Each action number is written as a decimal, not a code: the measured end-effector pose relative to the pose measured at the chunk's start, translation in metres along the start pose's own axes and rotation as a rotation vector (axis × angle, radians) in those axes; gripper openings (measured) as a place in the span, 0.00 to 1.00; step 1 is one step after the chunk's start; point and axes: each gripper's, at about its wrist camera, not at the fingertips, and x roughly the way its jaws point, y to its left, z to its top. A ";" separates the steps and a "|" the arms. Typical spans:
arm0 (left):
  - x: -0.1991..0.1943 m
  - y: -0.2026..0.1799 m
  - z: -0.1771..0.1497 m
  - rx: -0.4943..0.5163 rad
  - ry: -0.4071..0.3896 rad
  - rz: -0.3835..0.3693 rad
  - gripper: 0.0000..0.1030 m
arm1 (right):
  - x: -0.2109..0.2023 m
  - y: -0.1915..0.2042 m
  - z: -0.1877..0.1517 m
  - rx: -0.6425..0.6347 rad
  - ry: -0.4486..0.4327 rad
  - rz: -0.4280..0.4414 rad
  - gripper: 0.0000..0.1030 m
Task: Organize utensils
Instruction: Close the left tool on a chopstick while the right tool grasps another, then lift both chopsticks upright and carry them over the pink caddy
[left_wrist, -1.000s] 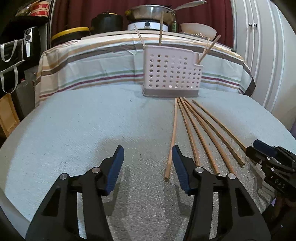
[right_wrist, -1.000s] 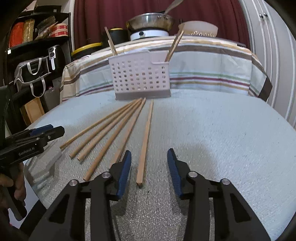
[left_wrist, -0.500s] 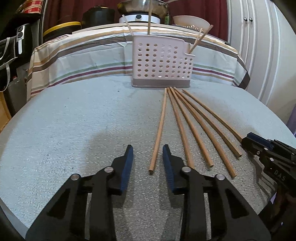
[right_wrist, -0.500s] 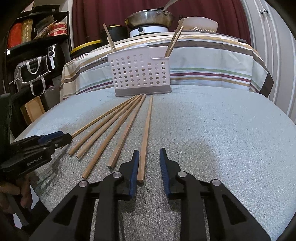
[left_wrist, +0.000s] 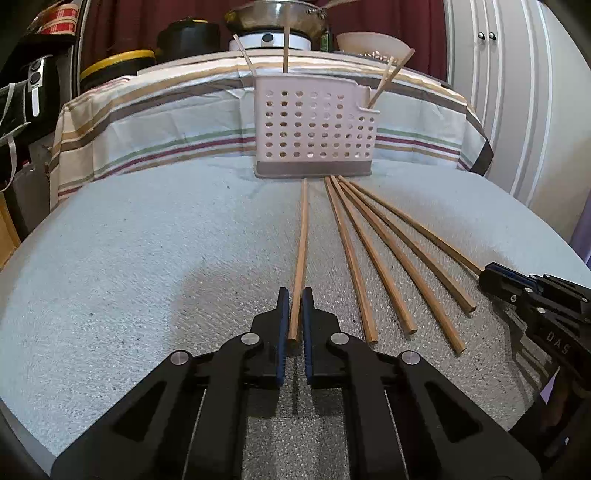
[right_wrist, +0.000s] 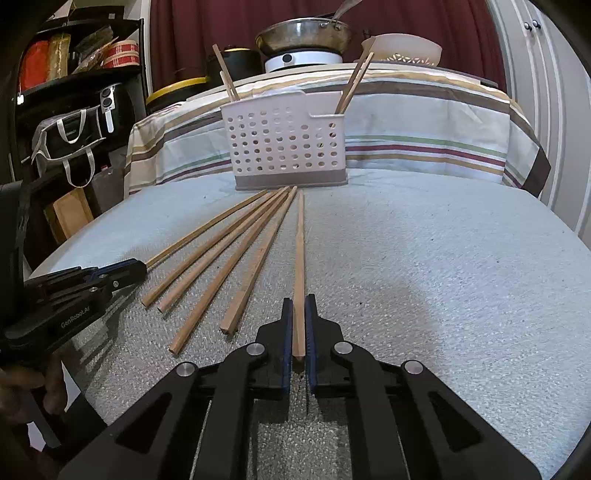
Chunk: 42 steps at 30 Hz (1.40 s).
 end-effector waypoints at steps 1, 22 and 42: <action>-0.002 0.000 0.001 0.003 -0.009 0.007 0.06 | -0.002 0.000 0.001 0.002 -0.006 -0.001 0.07; -0.082 0.019 0.055 -0.061 -0.237 0.037 0.06 | -0.070 0.001 0.060 -0.026 -0.232 -0.020 0.07; -0.079 0.036 0.132 -0.084 -0.261 0.025 0.05 | -0.058 -0.006 0.127 -0.014 -0.282 0.004 0.07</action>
